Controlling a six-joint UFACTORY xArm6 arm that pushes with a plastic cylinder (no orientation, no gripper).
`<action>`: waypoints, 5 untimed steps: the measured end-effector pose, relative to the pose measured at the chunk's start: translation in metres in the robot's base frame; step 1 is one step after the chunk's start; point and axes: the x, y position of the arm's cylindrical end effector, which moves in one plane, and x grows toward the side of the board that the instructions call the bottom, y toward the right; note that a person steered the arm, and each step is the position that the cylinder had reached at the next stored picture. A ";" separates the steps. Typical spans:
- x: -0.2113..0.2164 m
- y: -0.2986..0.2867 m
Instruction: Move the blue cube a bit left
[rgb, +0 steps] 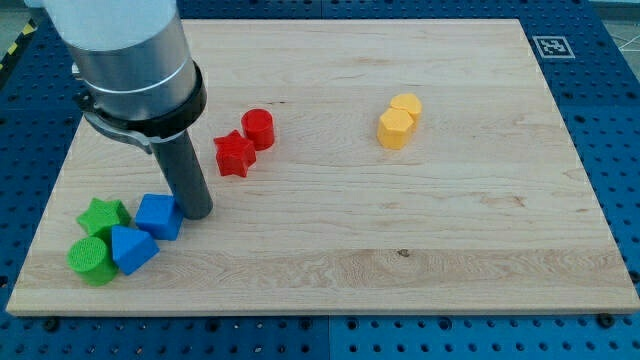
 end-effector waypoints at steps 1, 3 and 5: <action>0.002 0.000; 0.004 -0.008; 0.014 -0.018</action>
